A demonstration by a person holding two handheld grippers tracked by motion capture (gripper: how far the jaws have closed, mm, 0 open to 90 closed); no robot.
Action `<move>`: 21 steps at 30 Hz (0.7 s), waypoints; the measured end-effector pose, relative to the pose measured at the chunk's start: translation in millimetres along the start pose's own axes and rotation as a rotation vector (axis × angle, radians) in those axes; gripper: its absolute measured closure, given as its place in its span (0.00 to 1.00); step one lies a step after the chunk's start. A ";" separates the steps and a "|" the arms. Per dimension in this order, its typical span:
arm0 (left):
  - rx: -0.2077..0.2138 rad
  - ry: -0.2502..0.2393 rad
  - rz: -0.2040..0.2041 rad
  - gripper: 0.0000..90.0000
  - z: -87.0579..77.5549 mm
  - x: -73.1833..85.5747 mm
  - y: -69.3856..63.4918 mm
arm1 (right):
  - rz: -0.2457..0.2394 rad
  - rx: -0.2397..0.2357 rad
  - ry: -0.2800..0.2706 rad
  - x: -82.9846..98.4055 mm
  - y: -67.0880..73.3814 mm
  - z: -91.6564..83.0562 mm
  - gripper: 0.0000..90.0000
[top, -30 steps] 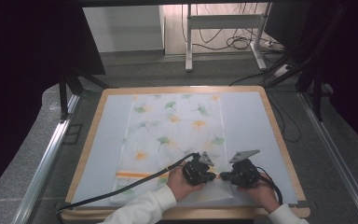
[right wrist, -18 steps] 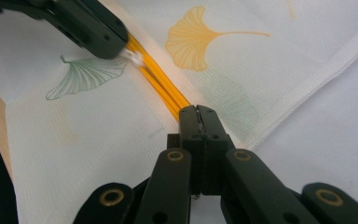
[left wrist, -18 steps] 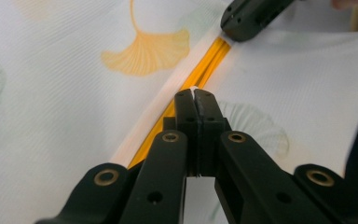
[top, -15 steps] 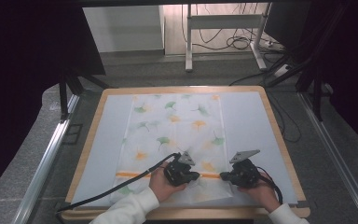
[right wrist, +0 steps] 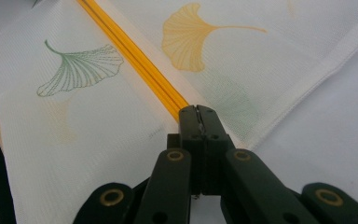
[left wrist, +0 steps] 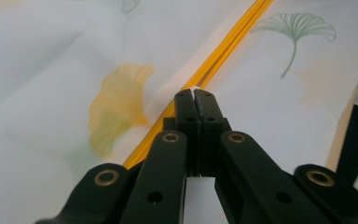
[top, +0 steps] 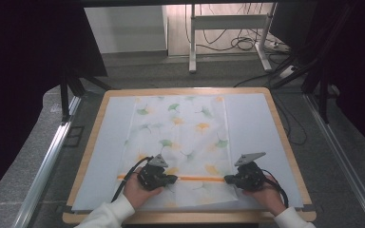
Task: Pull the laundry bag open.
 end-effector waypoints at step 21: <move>-0.066 -0.001 -0.076 1.00 -32.0 39.1 39.5 | 0.001 -0.005 0.000 0.1 -0.5 -0.2 0.99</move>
Point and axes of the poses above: each handheld gripper's, and its own axes: z roughly forward along the jaws, x roughly out of its underside, y roughly to its left, the point moved 6 cm from there along z, roughly forward along the jaws, and after that the axes turned 13 degrees about -x, right-handed, at the moved point
